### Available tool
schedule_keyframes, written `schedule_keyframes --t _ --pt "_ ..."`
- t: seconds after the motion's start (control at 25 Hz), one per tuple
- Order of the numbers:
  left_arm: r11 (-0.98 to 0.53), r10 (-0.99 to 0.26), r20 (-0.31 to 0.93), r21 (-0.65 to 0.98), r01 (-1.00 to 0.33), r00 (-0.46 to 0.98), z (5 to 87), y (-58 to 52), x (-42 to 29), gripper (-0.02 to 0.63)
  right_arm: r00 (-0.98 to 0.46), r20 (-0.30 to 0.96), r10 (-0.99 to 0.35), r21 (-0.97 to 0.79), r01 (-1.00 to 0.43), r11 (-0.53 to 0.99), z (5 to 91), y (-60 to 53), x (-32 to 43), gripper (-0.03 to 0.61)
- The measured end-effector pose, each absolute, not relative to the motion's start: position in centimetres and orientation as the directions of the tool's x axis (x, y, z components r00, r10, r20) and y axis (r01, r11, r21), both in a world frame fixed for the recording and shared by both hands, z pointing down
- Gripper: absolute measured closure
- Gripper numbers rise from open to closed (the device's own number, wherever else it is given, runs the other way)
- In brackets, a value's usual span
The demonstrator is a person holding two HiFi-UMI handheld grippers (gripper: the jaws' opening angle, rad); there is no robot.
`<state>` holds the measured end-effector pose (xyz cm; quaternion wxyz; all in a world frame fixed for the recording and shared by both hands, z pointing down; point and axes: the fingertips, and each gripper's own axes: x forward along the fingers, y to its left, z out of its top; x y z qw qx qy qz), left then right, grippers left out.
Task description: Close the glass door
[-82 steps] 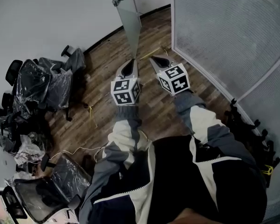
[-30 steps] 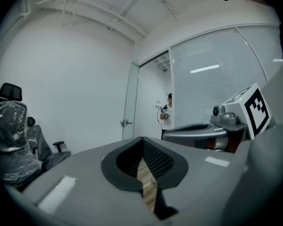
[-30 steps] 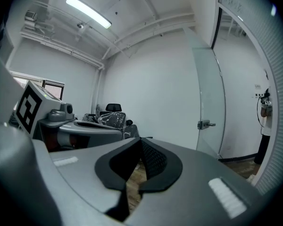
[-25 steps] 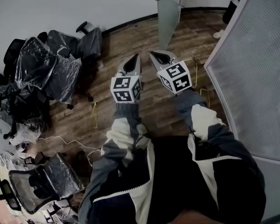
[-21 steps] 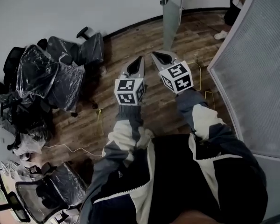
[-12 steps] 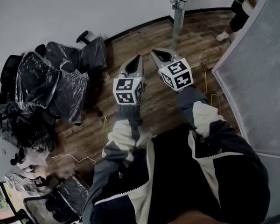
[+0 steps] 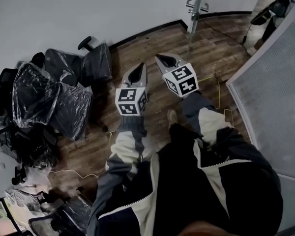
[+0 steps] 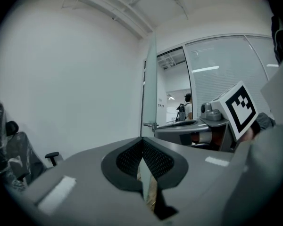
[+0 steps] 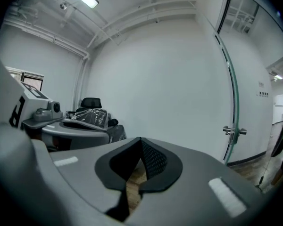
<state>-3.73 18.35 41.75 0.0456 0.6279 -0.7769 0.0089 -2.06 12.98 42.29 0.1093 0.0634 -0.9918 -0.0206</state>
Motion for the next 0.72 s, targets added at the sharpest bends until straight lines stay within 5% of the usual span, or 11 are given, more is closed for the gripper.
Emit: schedule_keyframes --t 0.72 --pt "0.351 -0.927 0.14 -0.003 -0.936 -0.348 40.6 0.6 -18.5 0.609 -0.989 0.116 -0.089 0.037 -0.085 0.996 39.4 -7.0 -16.6 0.574"
